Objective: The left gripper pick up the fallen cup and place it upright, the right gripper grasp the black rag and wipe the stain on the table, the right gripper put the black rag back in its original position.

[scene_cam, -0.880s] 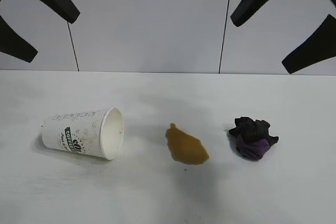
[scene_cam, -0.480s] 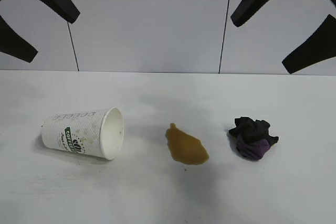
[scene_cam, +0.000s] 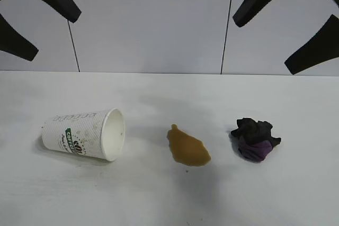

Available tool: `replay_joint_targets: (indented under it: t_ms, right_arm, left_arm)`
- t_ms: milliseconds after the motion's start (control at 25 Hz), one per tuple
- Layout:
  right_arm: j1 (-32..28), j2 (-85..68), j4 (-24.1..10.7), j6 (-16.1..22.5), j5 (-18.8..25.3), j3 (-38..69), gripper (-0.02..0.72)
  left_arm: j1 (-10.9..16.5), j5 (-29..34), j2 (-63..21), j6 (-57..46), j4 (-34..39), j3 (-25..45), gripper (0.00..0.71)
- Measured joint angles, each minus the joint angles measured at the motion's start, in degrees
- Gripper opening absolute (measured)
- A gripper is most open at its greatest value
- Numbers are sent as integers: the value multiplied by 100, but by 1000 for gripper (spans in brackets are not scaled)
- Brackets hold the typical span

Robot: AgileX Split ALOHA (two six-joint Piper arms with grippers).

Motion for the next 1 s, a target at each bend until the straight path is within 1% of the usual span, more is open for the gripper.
replay_joint_targets:
  t_ms: [200, 360, 480, 600, 720, 800, 880, 960, 1000]
  right_arm:
    - [0, 0, 0, 0, 0, 0, 601]
    - [0, 0, 0, 0, 0, 0, 601]
    - [0, 0, 0, 0, 0, 0, 601]
    - [0, 0, 0, 0, 0, 0, 601]
    - [0, 0, 0, 0, 0, 0, 601]
    - [0, 0, 0, 0, 0, 0, 601]
    - [0, 0, 0, 0, 0, 0, 601]
    - [0, 0, 0, 0, 0, 0, 601]
    - [0, 0, 0, 0, 0, 0, 601]
  left_arm:
    - [0, -266, 0, 0, -2, 0, 696]
    - [0, -302, 0, 122, -7, 0, 696]
    - [-8, -315, 0, 1067, 99, 0, 696]
    - [-147, -315, 0, 2615, 278, 0, 696]
    - [-493, -309, 0, 3964, 359, 0, 696]
    - [-771, -341, 0, 4534, 400, 0, 696]
    - [-1085, -474, 0, 4929, 571, 0, 696]
    - [-1371, -634, 0, 5061, 939, 0, 696]
    - [-1519, -724, 0, 5077, 1234, 0, 696]
